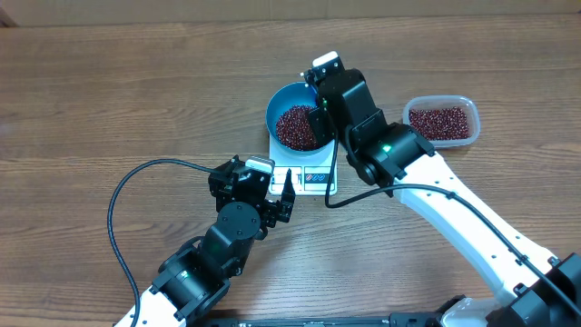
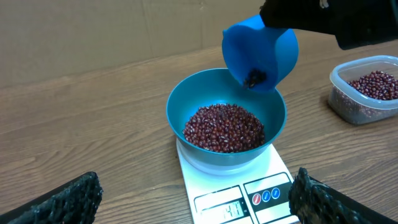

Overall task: Scoop item into bowl and weigh 150g on scale
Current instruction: 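Tilt the scoop over the teal bowl to pour more beans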

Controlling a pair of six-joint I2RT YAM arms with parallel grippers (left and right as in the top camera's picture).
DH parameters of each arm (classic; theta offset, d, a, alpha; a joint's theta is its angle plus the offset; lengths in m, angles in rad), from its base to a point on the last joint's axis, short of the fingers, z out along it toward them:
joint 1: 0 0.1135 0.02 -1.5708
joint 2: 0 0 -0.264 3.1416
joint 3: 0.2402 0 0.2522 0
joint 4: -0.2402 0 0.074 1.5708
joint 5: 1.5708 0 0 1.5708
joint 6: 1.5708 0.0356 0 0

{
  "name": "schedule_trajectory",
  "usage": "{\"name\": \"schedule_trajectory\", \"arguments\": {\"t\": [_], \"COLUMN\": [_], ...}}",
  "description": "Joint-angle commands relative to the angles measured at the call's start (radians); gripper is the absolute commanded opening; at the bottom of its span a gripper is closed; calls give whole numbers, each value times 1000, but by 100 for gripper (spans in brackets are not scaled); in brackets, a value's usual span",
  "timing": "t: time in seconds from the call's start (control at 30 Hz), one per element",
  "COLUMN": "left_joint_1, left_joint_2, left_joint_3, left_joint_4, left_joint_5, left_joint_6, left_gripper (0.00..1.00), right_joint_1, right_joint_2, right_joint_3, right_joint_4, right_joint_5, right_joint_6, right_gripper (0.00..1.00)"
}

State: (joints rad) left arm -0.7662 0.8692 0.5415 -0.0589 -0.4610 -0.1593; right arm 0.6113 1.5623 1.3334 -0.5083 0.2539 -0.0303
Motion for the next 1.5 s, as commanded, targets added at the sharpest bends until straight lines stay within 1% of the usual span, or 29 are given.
{"name": "schedule_trajectory", "arguments": {"t": [0.0,0.17,0.3,1.1,1.3,1.33,1.47], "left_joint_1": [-6,-6,-6,-6,-6,-6,-6], "left_joint_2": [1,1,1,1,1,1,1], "left_joint_3": [-7,-7,-7,-7,-7,-7,-7], "left_joint_4": [2,2,2,2,2,2,2], "left_joint_5": [-18,-18,-18,-18,-18,-18,-18], "left_joint_6": [-21,-21,-21,-21,-21,-21,-21], "left_gripper": [100,100,99,99,99,100,100], "right_joint_1": [6,6,14,17,17,17,17], "right_joint_2": [-21,-21,-21,-21,-21,-21,-21], "right_joint_3": [5,5,5,5,5,5,5], "right_joint_4": [11,10,11,11,1,2,2], "right_joint_5": [15,15,15,14,14,14,14], "right_joint_6": [-5,-7,-43,-51,-242,-261,-261], "right_gripper": [4,4,4,4,4,4,4]}}
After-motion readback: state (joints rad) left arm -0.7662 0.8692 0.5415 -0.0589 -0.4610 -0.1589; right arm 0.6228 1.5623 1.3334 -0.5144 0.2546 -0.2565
